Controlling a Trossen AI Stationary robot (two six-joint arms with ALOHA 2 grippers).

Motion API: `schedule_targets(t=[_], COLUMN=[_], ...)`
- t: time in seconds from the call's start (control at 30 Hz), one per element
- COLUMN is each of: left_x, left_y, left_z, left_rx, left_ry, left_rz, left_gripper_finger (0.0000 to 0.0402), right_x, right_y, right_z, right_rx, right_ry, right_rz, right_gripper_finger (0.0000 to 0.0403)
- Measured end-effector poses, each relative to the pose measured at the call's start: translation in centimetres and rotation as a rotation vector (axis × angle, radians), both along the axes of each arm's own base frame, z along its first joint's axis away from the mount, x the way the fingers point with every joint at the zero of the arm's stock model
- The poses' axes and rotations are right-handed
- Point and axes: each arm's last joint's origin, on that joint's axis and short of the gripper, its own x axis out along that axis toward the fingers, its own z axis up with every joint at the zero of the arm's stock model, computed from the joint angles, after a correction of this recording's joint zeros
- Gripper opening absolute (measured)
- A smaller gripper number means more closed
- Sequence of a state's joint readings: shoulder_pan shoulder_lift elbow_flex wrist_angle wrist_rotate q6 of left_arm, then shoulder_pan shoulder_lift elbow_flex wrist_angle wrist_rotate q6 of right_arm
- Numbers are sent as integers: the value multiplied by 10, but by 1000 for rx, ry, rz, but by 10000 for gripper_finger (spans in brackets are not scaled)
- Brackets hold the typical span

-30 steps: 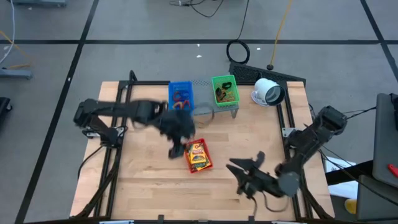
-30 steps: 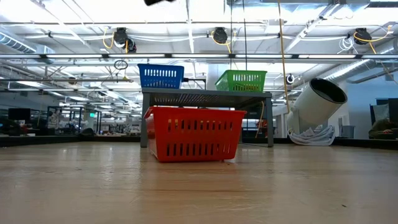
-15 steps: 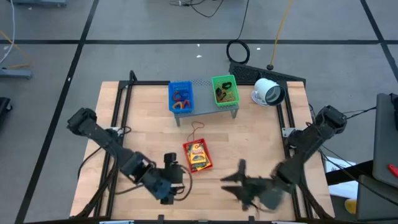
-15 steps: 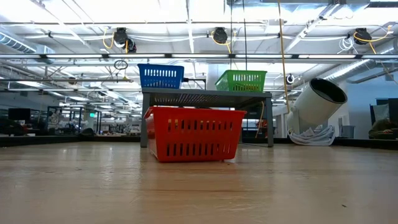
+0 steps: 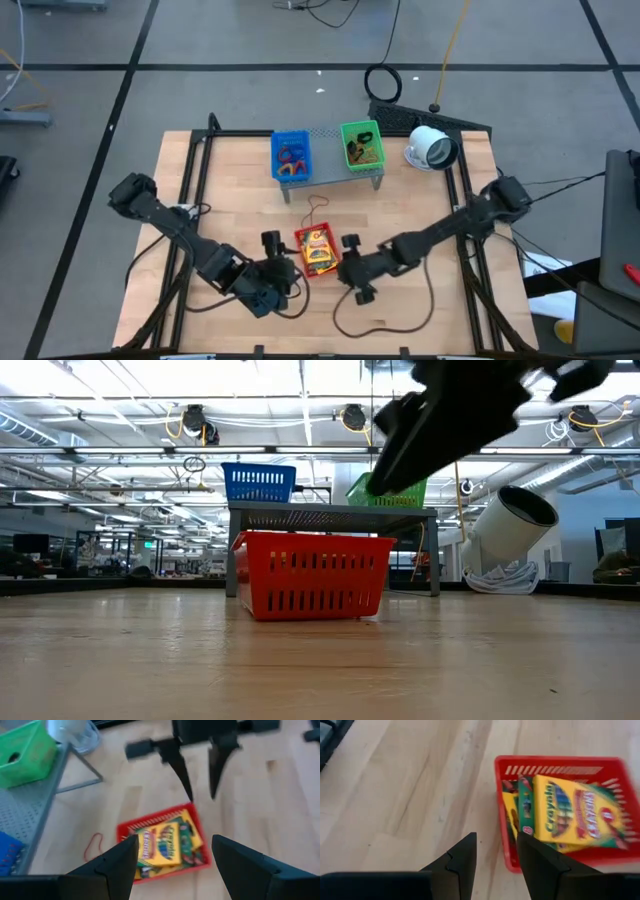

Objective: Pick & Place Office Desk Supplies
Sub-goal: Put the red bin on the shelf

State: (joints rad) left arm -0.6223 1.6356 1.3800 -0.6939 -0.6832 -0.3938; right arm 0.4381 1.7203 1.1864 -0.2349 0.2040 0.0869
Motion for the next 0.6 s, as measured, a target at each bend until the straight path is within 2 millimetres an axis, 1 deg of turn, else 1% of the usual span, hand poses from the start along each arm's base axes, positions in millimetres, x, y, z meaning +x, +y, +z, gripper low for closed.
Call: schedule_targets(t=[0.07, 0.2, 0.37, 0.47, 0.6], left_x=[2, 1, 0, 0, 0], left_y=[4, 11, 14, 14, 13], left_z=[0, -3, -5, -5, -5], left_rx=[9, -4, -14, -21, -32], left_ry=[6, 42, 61, 58, 55], left_rz=[17, 55, 86, 93, 101], left_gripper_finger=[257, 257, 257, 257, 257], right_x=[10, 27, 41, 43, 44], right_y=[-4, -6, -6, -8, -8], right_z=[-6, -13, -23, -29, -32], right_rx=[12, -3, 11, 3, 4], right_ry=[24, 35, 62, 83, 95], right_rz=[2, 22, 55, 51, 42], right_gripper_finger=[130, 130, 130, 130, 130])
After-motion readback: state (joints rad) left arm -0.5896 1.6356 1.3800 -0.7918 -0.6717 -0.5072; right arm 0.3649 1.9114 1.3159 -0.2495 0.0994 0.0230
